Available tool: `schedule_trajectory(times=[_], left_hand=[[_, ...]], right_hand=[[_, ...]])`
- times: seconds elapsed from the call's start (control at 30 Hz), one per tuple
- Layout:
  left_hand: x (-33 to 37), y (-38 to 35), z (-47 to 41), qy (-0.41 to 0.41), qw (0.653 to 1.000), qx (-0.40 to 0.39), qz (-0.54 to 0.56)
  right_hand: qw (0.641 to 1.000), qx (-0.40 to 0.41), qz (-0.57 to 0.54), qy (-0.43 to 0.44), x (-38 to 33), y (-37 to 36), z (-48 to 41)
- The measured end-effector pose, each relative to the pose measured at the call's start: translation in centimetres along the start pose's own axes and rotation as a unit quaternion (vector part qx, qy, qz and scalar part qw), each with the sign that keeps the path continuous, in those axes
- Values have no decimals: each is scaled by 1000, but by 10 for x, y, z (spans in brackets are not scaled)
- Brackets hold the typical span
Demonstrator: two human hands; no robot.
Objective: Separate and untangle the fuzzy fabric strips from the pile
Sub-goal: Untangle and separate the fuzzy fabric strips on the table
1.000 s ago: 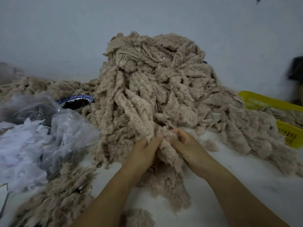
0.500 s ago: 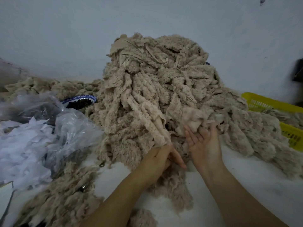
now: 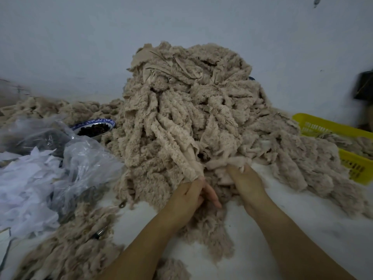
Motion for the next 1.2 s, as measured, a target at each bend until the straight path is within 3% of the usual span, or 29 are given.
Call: schedule_trajectory(times=[0.03, 0.07, 0.1, 0.13, 0.17, 0.2, 0.27, 0.33, 0.37, 0.47, 0.6, 0.67, 0.73, 0.8, 0.87, 1.0, 1.1, 1.2], left_hand=[[0, 0, 1, 2, 1000, -4, -2], [0, -1, 1, 3, 1000, -7, -3], [1, -1, 1, 3, 1000, -9, -6], [3, -2, 1, 3, 1000, -10, -9], [4, -3, 1, 4, 1000, -10, -10], [5, -3, 1, 4, 1000, -11, -9], [7, -4, 1, 3, 1000, -15, -7], [9, -4, 2, 3, 1000, -17, -4], [10, -4, 4, 2, 1000, -21, -2], [18, -16, 11, -19, 996, -78, -27], [30, -35, 16, -50, 984, -162, -50], [27, -30, 15, -43, 990, -129, -32], [24, -19, 12, -19, 998, -58, -12], [18, -3, 4, 33, 996, 31, 79], [9, 16, -4, 69, 974, 112, 185], [-11, 39, -4, 70, 931, 263, 244], [-26, 59, 0, 105, 840, 385, 367], [-40, 88, 2, 64, 738, 427, 518]], right_hand=[[992, 13, -126, 17, -7, 7, -4], [959, 22, -280, 40, -15, 15, -7], [904, 25, -424, 44, -21, 23, -10], [853, 31, -519, 30, -20, 29, -11], [830, 34, -556, -1, -17, 29, -9], [842, 36, -537, -34, -12, 23, -7], [914, 14, -401, -56, -5, 3, 4], [966, -50, -249, -50, -1, -17, 12], [974, -96, -197, -57, -1, -26, 18], [959, -210, -153, -110, 1, -42, 30], [973, -164, -123, -109, -1, -37, 20], [972, -166, -148, -81, -2, -32, 23], [964, -113, -225, -81, -3, -28, 24], [964, -53, -250, -74, -5, -21, 18], [966, -21, -246, -79, -7, -16, 14], [969, -23, -237, -73, -5, -14, 11], [957, 6, -285, -56, -10, -4, 5], [955, 27, -289, -65, -10, 8, 2]])
Point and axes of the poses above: each hand's wrist, its own z-axis away from the middle knuckle, its own y-axis out of the back of the hand, x = y × z, the point moved 4 cm from there along -z, towards the middle knuckle, and after that the axes turned 9 degrees about -z, right-handed, at the moved point
